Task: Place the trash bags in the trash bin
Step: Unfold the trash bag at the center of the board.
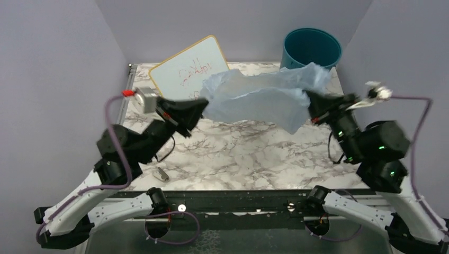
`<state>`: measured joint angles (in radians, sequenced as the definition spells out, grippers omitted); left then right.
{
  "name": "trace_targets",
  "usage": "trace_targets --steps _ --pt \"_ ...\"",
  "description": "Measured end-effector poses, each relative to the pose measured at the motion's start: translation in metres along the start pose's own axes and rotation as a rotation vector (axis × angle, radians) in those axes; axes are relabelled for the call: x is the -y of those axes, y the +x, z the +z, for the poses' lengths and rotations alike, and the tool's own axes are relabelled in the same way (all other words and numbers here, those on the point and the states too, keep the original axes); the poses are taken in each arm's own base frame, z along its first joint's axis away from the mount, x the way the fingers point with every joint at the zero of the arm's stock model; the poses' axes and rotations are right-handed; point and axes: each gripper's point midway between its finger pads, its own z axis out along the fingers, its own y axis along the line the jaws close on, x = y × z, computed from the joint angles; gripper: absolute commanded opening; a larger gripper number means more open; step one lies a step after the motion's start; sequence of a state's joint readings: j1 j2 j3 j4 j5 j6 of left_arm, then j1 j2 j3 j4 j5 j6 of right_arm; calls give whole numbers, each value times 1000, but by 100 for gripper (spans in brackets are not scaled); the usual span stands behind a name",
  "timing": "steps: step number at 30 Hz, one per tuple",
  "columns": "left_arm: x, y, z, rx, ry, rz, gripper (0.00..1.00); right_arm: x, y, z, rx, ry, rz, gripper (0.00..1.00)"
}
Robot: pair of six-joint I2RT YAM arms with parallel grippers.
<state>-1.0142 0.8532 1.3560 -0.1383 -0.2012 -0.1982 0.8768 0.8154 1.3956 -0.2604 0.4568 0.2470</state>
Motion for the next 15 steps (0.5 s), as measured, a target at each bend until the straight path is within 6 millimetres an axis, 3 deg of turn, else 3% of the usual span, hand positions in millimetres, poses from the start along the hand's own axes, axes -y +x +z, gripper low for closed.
trace_targets --steps 1,2,3,4,5,6,7,8,9,10,12,14,15 --pt "-6 27 -14 -23 1 -33 7 12 25 -12 -29 11 20 1" --pt "-11 56 -24 -63 -3 -63 5 24 63 -22 -90 27 43 1" --pt "-20 118 -37 -157 -12 -121 4 35 104 -31 -167 49 66 1" --pt "-24 159 -48 -228 -21 -176 4 48 160 -41 -282 83 80 0" --pt "-36 243 -71 -391 -53 -230 4 69 238 -62 -468 142 79 0" --pt "-49 310 -101 -547 -104 -268 4 90 297 -87 -630 206 57 0" --pt "-60 363 -134 -689 -156 -301 5 112 347 -120 -794 278 25 0" --pt "-75 409 -179 -848 -232 -306 5 127 368 -145 -889 325 -4 0" --pt "-85 432 -211 -951 -293 -305 5 138 377 -163 -952 362 -31 0" --pt "-90 436 -223 -996 -322 -292 6 138 372 -163 -952 362 -42 1" --pt "-84 396 -188 -923 -308 -243 7 113 323 -124 -827 297 -43 1" --pt "-65 312 -115 -731 -234 -179 11 73 238 -65 -630 205 -46 1" --pt "-50 255 -76 -609 -187 -154 14 45 175 -30 -480 145 -31 1"
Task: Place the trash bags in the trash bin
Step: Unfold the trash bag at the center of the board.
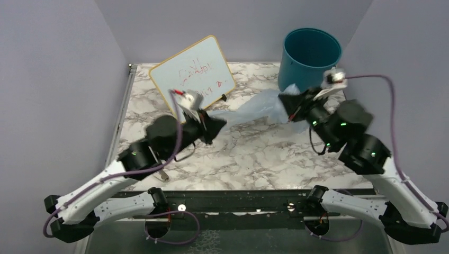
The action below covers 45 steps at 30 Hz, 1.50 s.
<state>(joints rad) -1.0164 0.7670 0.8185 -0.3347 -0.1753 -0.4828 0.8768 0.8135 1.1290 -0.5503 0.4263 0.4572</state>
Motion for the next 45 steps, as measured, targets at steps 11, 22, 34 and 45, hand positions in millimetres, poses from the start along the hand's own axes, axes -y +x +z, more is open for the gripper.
trace_targets --steps 11,22,34,45 --pt "50 -120 -90 489 280 -34 0 6 10 -15 190 -124 133 1" --pt "-27 77 -12 -61 11 -148 0 18 89 1 -137 -20 119 1" --pt "7 -8 -1 62 33 -78 51 6 16 6 13 17 67 1" --pt "30 66 4 -252 182 -109 66 0 17 30 -68 83 7 1"
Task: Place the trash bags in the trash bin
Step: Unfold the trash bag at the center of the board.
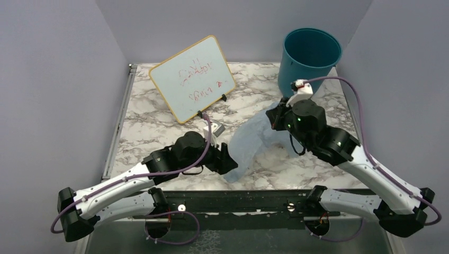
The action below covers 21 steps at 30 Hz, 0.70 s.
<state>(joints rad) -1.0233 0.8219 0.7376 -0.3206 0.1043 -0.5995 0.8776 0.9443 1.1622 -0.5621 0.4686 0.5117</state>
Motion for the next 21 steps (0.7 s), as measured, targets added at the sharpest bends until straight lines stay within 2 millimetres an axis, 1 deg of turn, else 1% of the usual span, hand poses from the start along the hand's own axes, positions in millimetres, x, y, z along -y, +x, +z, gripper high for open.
trace_targets --steps 2,6,10,15,18,20,21 --pt "0 17 9 -86 20 6 71 -6 -1 13 -24 20 -31 1" --pt "-10 37 19 -176 -2 18 76 -17 0 35 -58 38 -82 1" --pt "-25 44 28 -195 -68 22 79 -22 0 44 -72 36 -107 1" --pt "-59 57 43 -225 -212 31 80 -29 1 50 -86 20 -117 1" --pt "-73 58 44 -225 -277 55 89 -31 0 53 -89 21 -124 1" --pt "-79 54 41 -207 -309 79 97 -30 0 56 -90 27 -129 1" --pt "-83 51 39 -198 -324 88 99 -29 0 57 -92 30 -132 1"
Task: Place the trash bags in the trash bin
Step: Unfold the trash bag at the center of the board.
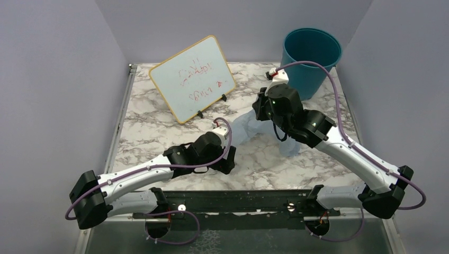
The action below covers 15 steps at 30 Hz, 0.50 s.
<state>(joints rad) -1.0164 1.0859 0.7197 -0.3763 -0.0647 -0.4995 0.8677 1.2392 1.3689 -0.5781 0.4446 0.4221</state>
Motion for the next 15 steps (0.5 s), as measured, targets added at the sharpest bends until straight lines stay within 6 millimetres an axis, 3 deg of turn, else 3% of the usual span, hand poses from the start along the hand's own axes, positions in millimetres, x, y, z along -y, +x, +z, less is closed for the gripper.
trace_targets --steps 3,10,13,15 --pt "-12 -5 -1 12 -40 27 99 2 0 1 -1 7 -5 1" --pt "-72 -21 9 -6 -119 5 95 3 -7 2 22 3 -11 1" --pt "-72 -33 15 -8 -31 2 82 2 -11 2 38 -2 -12 1" --pt "-59 -41 19 -9 50 20 63 3 -12 3 42 1 -15 1"
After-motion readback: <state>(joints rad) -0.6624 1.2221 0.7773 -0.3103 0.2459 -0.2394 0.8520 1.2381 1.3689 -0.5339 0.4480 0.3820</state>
